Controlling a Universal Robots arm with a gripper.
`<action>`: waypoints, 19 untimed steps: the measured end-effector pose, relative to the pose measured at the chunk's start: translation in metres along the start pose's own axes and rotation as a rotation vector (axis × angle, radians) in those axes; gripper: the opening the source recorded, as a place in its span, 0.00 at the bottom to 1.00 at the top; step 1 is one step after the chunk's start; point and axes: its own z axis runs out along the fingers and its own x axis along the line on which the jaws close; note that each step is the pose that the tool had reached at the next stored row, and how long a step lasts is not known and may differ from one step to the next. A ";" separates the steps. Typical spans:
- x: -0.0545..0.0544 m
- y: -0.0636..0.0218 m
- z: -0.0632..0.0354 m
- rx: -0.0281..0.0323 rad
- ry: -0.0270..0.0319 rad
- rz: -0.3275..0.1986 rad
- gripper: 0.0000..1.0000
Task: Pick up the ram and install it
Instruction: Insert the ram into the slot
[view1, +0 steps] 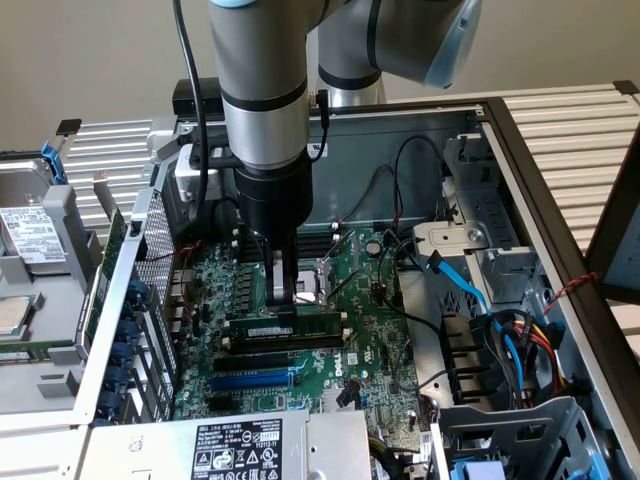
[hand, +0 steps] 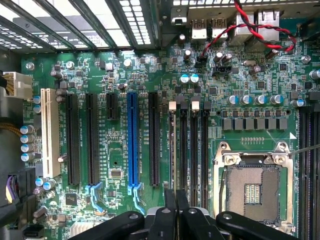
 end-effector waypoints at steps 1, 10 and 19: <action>0.000 0.0000 0.0001 0.0001 -0.0001 0.000 0.12; 0.000 0.0000 0.0012 0.0001 -0.0001 0.000 0.12; -0.001 0.0000 0.0012 0.0001 0.0000 0.000 0.12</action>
